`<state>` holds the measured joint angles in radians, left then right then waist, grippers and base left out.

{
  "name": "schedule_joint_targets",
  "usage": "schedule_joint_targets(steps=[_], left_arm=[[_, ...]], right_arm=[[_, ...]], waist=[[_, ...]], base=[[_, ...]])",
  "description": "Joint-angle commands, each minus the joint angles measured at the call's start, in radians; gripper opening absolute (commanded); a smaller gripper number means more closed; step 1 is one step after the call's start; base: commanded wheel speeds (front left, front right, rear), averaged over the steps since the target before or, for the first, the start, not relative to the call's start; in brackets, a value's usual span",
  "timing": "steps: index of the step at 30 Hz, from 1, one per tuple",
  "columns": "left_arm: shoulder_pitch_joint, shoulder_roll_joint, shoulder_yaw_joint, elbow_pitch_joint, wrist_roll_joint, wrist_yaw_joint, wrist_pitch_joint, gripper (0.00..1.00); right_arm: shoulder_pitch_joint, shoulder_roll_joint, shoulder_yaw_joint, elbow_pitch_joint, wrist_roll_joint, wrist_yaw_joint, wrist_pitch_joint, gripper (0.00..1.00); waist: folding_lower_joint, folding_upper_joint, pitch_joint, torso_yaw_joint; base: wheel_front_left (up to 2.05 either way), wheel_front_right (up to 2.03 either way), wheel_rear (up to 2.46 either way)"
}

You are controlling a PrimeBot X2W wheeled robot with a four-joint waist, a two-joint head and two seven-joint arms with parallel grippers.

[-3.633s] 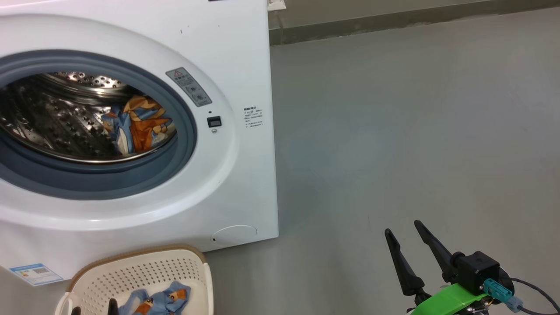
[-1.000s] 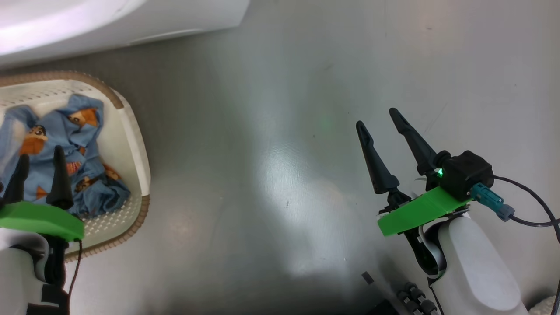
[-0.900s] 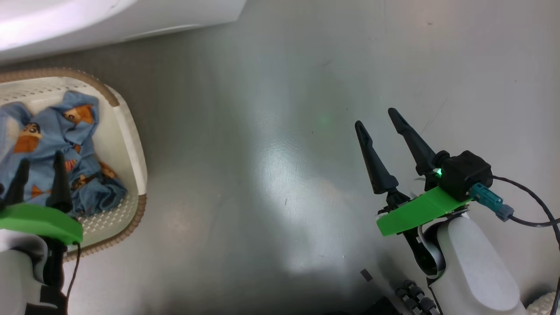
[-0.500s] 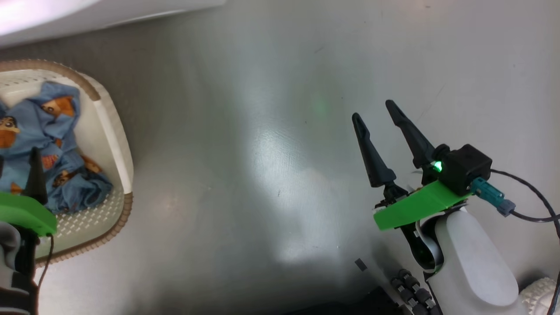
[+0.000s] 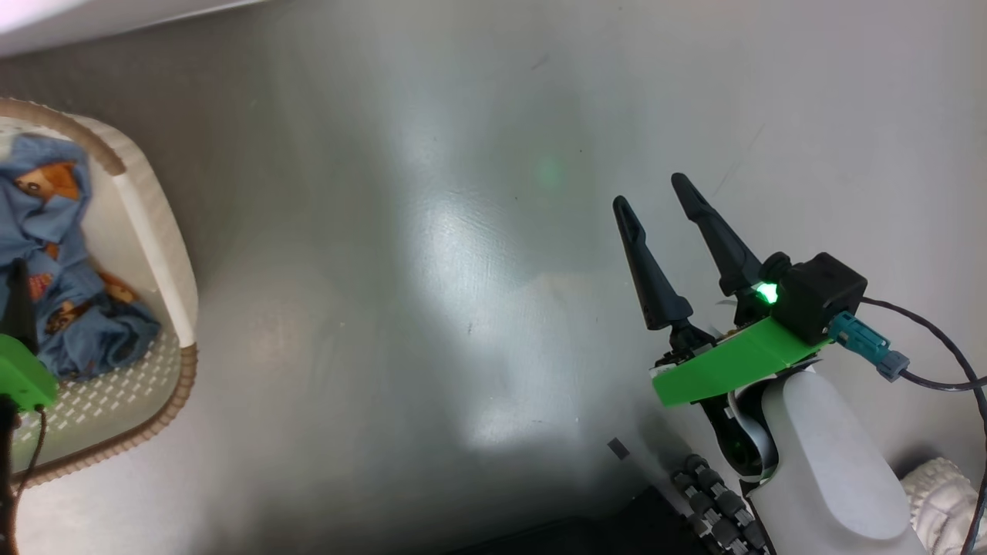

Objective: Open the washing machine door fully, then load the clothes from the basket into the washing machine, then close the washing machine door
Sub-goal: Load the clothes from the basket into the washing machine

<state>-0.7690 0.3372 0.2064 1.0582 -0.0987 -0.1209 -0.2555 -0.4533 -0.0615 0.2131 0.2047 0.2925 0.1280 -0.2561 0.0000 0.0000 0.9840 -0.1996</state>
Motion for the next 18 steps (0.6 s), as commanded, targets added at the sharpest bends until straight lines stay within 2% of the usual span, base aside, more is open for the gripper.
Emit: schedule_joint_targets(steps=[1, 8, 18], left_arm=[[0.018, 0.057, 0.012, 0.018, 0.012, 0.011, -0.001, 1.00], [-0.041, 0.090, -0.025, 0.098, 0.040, 0.037, 0.046, 1.00], [-0.110, 0.107, -0.067, 0.168, 0.058, 0.054, 0.103, 1.00]], right_arm=[[0.031, 0.011, 0.023, -0.020, 0.008, 0.003, -0.006, 1.00], [0.035, 0.011, 0.030, -0.027, 0.022, 0.003, -0.006, 1.00], [0.038, 0.011, 0.028, -0.033, 0.026, 0.003, -0.006, 1.00]], waist=[[0.0000, 0.0000, 0.012, -0.011], [0.0000, 0.0000, 0.032, -0.025], [0.0000, 0.0000, 0.050, -0.033]], base=[[0.00, 0.00, 0.00], [0.00, 0.00, 0.00], [0.00, 0.00, 0.00]])
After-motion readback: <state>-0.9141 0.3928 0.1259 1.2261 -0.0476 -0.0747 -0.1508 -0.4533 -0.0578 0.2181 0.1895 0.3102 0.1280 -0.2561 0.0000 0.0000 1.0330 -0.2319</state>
